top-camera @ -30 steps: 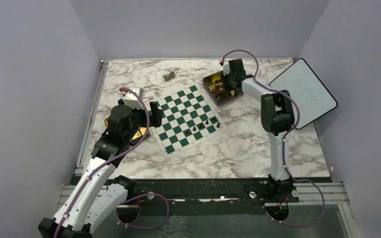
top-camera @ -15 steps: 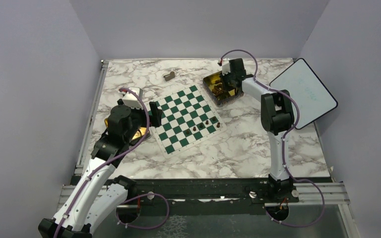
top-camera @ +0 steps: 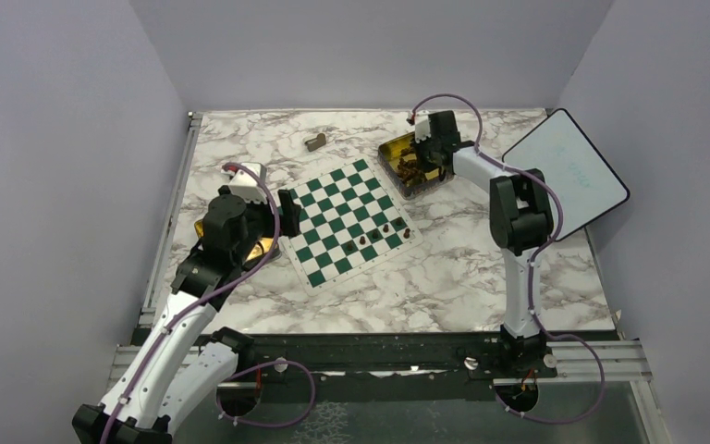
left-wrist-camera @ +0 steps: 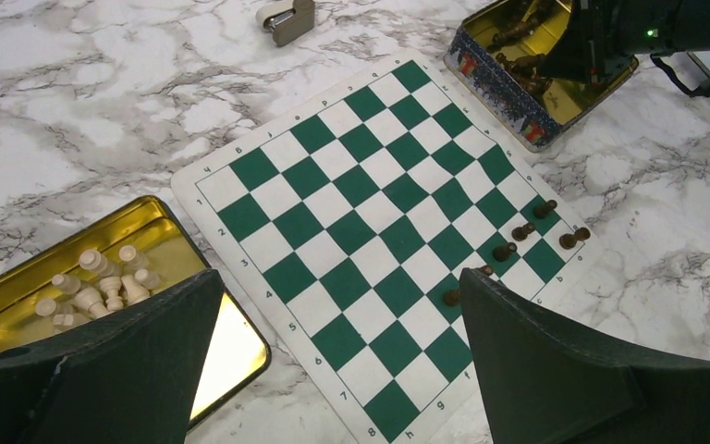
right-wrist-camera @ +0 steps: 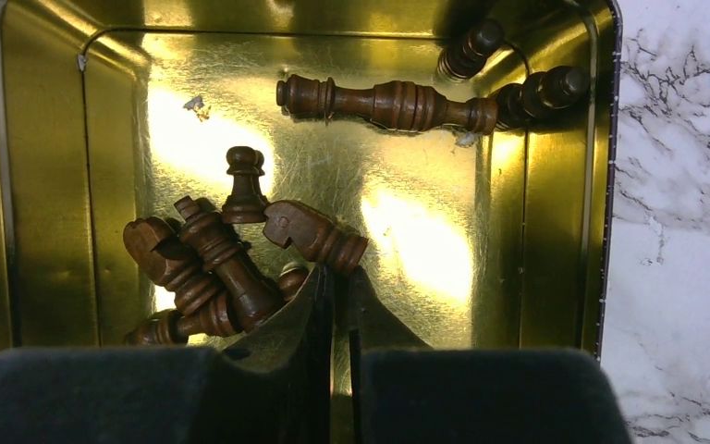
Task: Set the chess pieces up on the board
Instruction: Pick up the chess piece from the storage box.
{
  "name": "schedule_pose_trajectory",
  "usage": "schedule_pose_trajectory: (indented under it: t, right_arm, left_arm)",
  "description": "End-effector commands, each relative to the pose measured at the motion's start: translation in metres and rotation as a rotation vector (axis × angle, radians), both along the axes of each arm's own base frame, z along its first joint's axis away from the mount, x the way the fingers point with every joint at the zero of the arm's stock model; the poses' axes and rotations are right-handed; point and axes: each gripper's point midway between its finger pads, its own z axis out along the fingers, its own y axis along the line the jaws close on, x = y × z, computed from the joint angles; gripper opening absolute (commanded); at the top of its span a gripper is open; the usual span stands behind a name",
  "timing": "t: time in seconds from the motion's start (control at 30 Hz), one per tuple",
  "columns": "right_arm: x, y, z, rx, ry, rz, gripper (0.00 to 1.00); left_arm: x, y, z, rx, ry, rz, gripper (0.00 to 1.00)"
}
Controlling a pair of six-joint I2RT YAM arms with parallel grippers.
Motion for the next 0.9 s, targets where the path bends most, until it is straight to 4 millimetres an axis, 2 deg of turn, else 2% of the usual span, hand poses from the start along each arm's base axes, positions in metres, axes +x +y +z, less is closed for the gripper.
schedule_pose_trajectory:
  t: [0.0,0.2,0.37,0.5,0.7,0.87]
  right_arm:
    - [0.003,-0.004,0.034,0.027,-0.062,-0.034,0.08]
    - [0.001,-0.007,0.046,0.05,-0.081,-0.087,0.07]
    - [-0.007,-0.007,0.064,0.107,-0.073,-0.141,0.07]
    - [-0.027,0.001,0.071,0.209,-0.037,-0.17,0.07]
    - [-0.067,0.029,0.101,0.436,-0.009,-0.126,0.07]
    - [-0.105,0.056,0.126,0.559,-0.01,-0.044,0.07]
  left_arm:
    - [0.002,0.0,0.0,-0.014,0.009,0.013,0.99]
    - [0.001,-0.009,0.001,-0.063,0.022,-0.014,0.97]
    - [0.0,-0.041,0.013,-0.206,0.078,-0.122,0.92]
    - [0.006,-0.061,0.022,-0.271,0.123,-0.187,0.89]
    - [0.013,-0.089,0.033,-0.385,0.203,-0.264,0.82]
    - [0.024,-0.103,0.027,-0.425,0.256,-0.289,0.75]
